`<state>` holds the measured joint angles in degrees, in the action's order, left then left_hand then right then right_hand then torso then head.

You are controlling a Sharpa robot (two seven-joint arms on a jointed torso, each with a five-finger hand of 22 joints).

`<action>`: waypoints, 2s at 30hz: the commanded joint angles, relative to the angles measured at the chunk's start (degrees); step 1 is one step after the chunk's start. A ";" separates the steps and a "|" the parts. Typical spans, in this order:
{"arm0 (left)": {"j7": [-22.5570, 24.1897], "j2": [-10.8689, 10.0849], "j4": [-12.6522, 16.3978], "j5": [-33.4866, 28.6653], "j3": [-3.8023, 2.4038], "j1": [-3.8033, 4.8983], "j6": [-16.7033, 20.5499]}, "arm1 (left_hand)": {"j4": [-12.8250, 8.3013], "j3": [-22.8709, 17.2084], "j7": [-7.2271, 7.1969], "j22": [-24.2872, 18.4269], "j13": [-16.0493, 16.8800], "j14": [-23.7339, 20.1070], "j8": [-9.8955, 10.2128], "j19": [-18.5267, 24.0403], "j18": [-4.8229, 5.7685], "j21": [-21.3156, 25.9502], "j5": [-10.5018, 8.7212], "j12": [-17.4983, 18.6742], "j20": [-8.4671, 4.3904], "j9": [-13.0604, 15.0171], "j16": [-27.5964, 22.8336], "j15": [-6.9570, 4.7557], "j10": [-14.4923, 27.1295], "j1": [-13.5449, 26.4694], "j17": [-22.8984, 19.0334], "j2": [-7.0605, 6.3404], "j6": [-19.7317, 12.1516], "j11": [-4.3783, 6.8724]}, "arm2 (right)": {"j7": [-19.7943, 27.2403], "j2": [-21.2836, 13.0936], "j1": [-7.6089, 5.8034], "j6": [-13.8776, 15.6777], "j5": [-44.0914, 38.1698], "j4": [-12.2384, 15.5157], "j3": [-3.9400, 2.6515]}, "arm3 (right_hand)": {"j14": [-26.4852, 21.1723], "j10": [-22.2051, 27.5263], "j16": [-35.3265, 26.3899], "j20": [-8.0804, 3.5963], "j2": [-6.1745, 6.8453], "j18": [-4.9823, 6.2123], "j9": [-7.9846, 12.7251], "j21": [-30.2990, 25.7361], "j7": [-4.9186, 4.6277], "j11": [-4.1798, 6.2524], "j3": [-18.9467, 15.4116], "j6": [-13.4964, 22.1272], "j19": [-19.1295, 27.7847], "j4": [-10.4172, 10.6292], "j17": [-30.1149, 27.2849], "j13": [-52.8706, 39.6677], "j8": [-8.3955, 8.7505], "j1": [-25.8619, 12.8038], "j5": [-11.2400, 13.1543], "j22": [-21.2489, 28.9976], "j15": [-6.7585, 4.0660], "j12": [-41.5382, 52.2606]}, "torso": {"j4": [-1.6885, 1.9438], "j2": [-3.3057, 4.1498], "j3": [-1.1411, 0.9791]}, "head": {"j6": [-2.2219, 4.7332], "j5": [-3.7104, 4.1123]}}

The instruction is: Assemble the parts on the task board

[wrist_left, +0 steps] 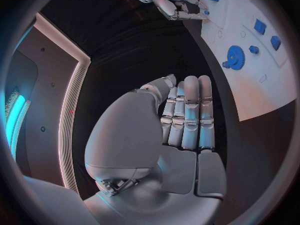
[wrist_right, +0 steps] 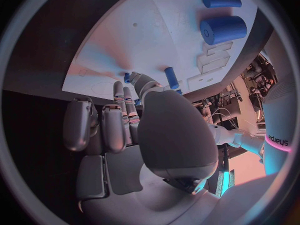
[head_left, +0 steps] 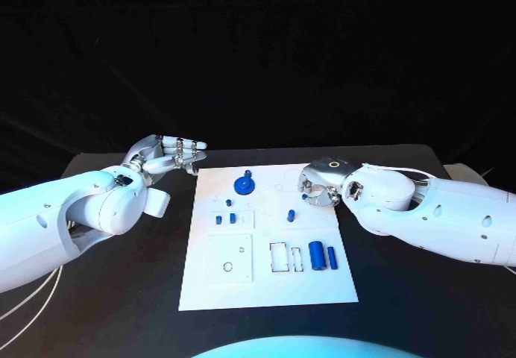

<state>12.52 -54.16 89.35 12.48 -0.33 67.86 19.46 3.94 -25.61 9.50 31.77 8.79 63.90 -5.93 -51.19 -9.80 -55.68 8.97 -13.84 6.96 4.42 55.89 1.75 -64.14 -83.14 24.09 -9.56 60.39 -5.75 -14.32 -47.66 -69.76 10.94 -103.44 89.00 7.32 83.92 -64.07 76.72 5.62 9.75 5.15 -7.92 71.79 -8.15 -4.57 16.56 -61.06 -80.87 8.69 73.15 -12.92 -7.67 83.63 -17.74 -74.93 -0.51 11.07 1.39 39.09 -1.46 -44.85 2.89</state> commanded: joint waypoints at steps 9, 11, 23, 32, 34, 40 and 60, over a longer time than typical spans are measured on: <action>1.36 -0.04 0.37 -1.72 -0.02 0.03 0.36 | -0.29 0.40 0.33 -0.17 0.11 -0.42 -0.25 0.20 -0.78 0.55 -0.05 -0.58 0.15 -0.11 -0.42 -0.12 0.46 -0.08 -0.21 0.58 -0.18 -0.09 | -0.67 1.22 0.74 -2.32 -1.64 -1.25 0.03 | 2.98 -1.82 0.68 -0.11 -0.21 -1.41 -0.15 1.55 0.31 0.45 2.15 -1.91 -0.95 -0.86 0.41 1.01 -0.10 0.46 0.42 -5.73 0.09 -0.48 | -0.03 -0.02 -0.03 | -0.17 -0.06; 1.23 -0.04 0.40 -1.72 -0.02 0.03 0.44 | -0.29 0.40 0.33 -0.17 0.11 -0.42 -0.25 0.20 -0.78 0.55 -0.05 -0.58 0.15 -0.11 -0.42 -0.12 0.46 -0.08 -0.21 0.58 -0.18 -0.09 | -0.71 1.42 0.91 -2.43 -1.65 -1.42 0.04 | 2.98 -2.11 0.80 -0.15 -0.36 -1.46 -0.18 1.84 0.37 0.52 2.59 -2.15 -1.08 -1.05 0.51 1.20 -0.13 0.44 0.51 -5.95 0.03 -0.54 | -0.03 -0.05 -0.04 | -0.19 -0.05; 0.66 -0.02 0.44 -1.72 -0.02 0.03 0.54 | -0.51 0.45 0.38 -0.24 0.16 -0.38 -0.25 0.11 -0.79 0.63 -0.03 -0.75 0.14 -0.15 -0.54 -0.12 0.61 -0.34 -0.31 0.75 -0.24 -0.12 | -1.21 2.14 1.36 -3.27 -1.74 -2.57 0.05 | 3.04 -3.31 1.37 -0.36 -1.45 -1.75 -0.40 3.30 0.68 0.83 5.36 -3.48 -1.68 -2.42 0.97 2.19 -0.35 0.49 1.74 -7.06 -0.23 -1.02 | -0.03 -0.06 -0.03 | -0.22 0.12; 0.32 0.03 0.51 -1.72 -0.02 0.03 0.43 | -0.63 0.51 0.44 -0.28 0.17 -0.38 -0.22 0.07 -0.79 0.68 -0.03 -0.82 0.13 -0.18 -0.62 -0.10 0.78 -0.45 -0.38 0.79 -0.34 -0.18 | -1.26 2.22 1.48 -2.07 -2.10 -2.55 0.05 | 3.03 -3.89 1.58 -0.48 -2.21 -1.95 -0.66 4.32 0.84 0.98 7.43 -4.39 -2.12 -3.75 1.05 2.91 -0.55 0.42 2.92 -7.82 -0.39 -1.66 | 0.02 -0.10 0.02 | -0.29 0.27; 0.27 0.03 0.52 -1.72 -0.02 0.03 0.41 | -0.70 0.53 0.48 -0.30 0.17 -0.40 -0.20 0.05 -0.78 0.70 -0.02 -0.85 0.13 -0.20 -0.68 -0.08 0.88 -0.51 -0.41 0.83 -0.41 -0.21 | -1.12 2.09 1.50 -1.36 -2.10 -2.35 0.05 | 3.02 -3.96 1.60 -0.48 -2.23 -2.00 -0.69 4.55 0.84 0.96 7.74 -4.44 -2.22 -3.96 1.05 3.03 -0.53 0.36 2.84 -7.97 -0.39 -1.79 | 0.01 -0.09 0.01 | -0.27 0.23; 0.13 0.03 0.49 -1.72 -0.02 0.03 0.34 | -0.75 0.55 0.51 -0.32 0.17 -0.41 -0.18 0.04 -0.78 0.72 -0.02 -0.88 0.13 -0.21 -0.71 -0.07 0.97 -0.56 -0.44 0.85 -0.46 -0.23 | -0.57 1.18 1.51 1.34 -2.00 -1.19 -0.02 | 3.02 -4.08 1.63 -0.48 -2.08 -2.12 -0.71 5.07 0.76 0.92 8.30 -4.45 -2.46 -4.37 1.01 3.30 -0.43 0.04 2.44 -8.32 -0.36 -2.08 | 0.00 -0.10 0.02 | -0.15 0.17; -0.27 0.26 0.10 -1.72 -0.02 0.02 0.08 | -0.94 0.76 0.69 -0.41 0.13 -0.53 -0.09 0.05 -0.75 0.85 0.01 -0.92 0.19 -0.30 -0.94 0.08 1.72 -0.62 -0.60 0.87 -0.76 -0.46 | -0.27 -2.41 0.27 5.80 -1.31 5.75 -1.03 | 3.03 -4.47 1.74 -0.45 -1.67 -2.31 -0.80 5.98 0.78 0.93 8.78 -4.66 -2.89 -4.77 1.05 3.59 -0.40 -0.69 2.34 -8.88 -0.33 -2.34 | -0.06 -0.10 0.01 | 0.40 0.04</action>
<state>12.21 -54.04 89.42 11.02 -0.32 67.86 19.93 3.31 -24.98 10.10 31.44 8.89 63.71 -5.93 -51.20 -9.80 -55.13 8.97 -14.43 6.96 4.17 55.22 1.95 -62.80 -83.68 23.53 -9.03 59.75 -6.27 -14.63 -49.99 -69.41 15.52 -104.59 94.14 6.33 83.92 -68.24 78.25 5.21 8.25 3.46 -8.66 77.53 -7.24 -3.64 25.00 -65.41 -83.33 3.87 74.17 -9.38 -7.83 83.46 -15.21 -74.94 -0.52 8.77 1.38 38.96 -1.46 -44.42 3.13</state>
